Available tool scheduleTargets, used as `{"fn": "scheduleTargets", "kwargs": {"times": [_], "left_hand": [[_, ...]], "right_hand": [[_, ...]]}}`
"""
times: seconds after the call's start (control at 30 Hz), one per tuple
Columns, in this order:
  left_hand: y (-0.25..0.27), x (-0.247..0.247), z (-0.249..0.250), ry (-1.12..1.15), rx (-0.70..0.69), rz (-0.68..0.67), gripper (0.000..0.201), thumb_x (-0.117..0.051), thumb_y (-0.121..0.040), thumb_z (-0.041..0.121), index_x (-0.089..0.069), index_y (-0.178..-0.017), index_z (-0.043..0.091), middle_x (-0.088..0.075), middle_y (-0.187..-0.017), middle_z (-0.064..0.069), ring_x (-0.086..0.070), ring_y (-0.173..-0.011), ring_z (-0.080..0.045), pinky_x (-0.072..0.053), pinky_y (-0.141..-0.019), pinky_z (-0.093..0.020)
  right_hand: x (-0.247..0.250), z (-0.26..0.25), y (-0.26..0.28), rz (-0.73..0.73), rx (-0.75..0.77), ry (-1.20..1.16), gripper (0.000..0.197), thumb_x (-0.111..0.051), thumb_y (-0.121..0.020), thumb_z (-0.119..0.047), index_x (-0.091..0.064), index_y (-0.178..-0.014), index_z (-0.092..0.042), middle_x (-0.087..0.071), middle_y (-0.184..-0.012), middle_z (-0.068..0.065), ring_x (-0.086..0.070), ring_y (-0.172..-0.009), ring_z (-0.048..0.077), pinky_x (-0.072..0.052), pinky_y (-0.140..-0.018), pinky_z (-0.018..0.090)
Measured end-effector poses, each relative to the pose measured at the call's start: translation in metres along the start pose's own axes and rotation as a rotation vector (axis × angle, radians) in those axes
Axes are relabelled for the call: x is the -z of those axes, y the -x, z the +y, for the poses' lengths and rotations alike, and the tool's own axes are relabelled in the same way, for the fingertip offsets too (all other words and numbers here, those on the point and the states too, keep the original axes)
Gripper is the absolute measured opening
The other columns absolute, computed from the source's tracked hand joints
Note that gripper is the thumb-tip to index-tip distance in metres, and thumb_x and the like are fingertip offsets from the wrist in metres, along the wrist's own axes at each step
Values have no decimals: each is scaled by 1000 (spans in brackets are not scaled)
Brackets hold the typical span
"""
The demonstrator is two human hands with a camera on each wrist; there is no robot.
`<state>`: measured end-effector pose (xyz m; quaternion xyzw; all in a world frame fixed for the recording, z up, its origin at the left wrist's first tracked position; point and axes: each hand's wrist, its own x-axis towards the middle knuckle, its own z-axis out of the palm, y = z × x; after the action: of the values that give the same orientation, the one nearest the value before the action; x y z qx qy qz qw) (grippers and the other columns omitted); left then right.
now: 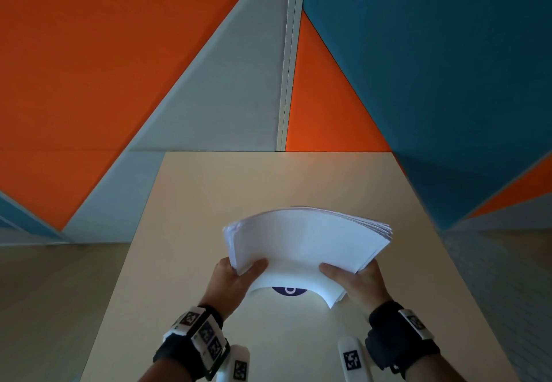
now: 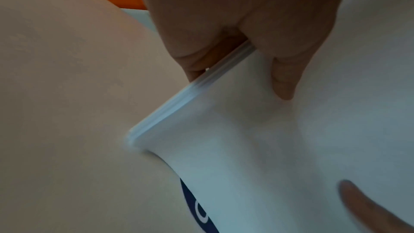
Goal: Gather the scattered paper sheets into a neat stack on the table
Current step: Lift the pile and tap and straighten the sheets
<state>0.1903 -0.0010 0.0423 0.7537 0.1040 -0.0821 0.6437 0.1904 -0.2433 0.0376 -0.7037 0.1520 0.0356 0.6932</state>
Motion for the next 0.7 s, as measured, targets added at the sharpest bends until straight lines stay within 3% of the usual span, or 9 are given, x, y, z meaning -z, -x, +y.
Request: {"fn": "scheduleTargets", "kwargs": {"times": [0.1, 0.2, 0.23, 0.33, 0.4, 0.47, 0.57, 0.63, 0.7], "left_hand": [[3, 2, 4, 10, -26, 47, 18, -77, -67, 36, -74, -81, 26, -77, -85, 3, -73, -79, -14, -58, -75, -44], [10, 7, 30, 48, -178, 104, 24, -74, -70, 31, -73, -93, 23, -77, -88, 5, -73, -82, -13, -57, -70, -31], [13, 9, 40, 62, -236, 126, 25, -73, -71, 31, -71, -96, 25, -76, -90, 5, -72, -82, -11, -57, -70, -27], [19, 9, 66, 134, -344, 180, 29, -71, -71, 40, -67, -98, 29, -73, -92, 7, -67, -80, -6, -53, -69, -15], [21, 3, 75, 200, -358, 208, 27, -65, -74, 43, -67, -94, 25, -71, -84, 9, -63, -75, -4, -47, -66, -10], [21, -2, 79, 242, -342, 242, 19, -63, -79, 38, -67, -87, 21, -67, -73, 12, -58, -68, -2, -43, -62, -10], [19, -6, 79, 227, -304, 278, 12, -62, -78, 34, -66, -81, 22, -65, -67, 11, -57, -67, -4, -42, -65, -19], [18, -5, 79, 228, -286, 285, 10, -62, -76, 32, -66, -80, 23, -65, -69, 9, -58, -69, -6, -41, -67, -24], [17, -4, 80, 216, -284, 289, 10, -61, -76, 31, -66, -80, 24, -66, -73, 7, -59, -74, -10, -42, -69, -26]], "right_hand": [[3, -2, -1, -11, -8, 18, 27, -82, -70, 8, -74, -82, -15, -79, -79, 0, -75, -71, 13, -57, -57, 23], [7, -13, 3, -25, 17, 42, 26, -82, -70, 7, -76, -81, -16, -79, -85, 5, -75, -75, 19, -59, -63, 39], [9, -18, 4, -23, 40, 50, 25, -83, -70, 5, -77, -80, -17, -79, -84, 5, -75, -73, 20, -58, -62, 40], [13, -34, 12, -23, 129, 33, 24, -82, -70, 6, -77, -84, -13, -79, -78, -1, -73, -67, 12, -56, -54, 24], [14, -44, 17, -25, 192, -8, 26, -81, -71, 7, -75, -92, -8, -79, -81, -1, -73, -71, 10, -55, -59, 19], [13, -49, 20, 3, 266, -68, 23, -81, -74, -1, -73, -95, -4, -78, -86, 1, -73, -80, 12, -55, -68, 20], [9, -52, 21, 57, 297, -152, 38, -73, -70, -36, -72, -93, -6, -74, -94, 10, -67, -95, 30, -49, -85, 40], [6, -54, 21, 83, 298, -173, 42, -68, -68, -42, -72, -89, -6, -72, -95, 14, -65, -97, 34, -46, -87, 44], [2, -57, 21, 101, 314, -162, 43, -67, -66, -43, -71, -86, -4, -72, -89, 8, -65, -93, 30, -46, -84, 40]]}}
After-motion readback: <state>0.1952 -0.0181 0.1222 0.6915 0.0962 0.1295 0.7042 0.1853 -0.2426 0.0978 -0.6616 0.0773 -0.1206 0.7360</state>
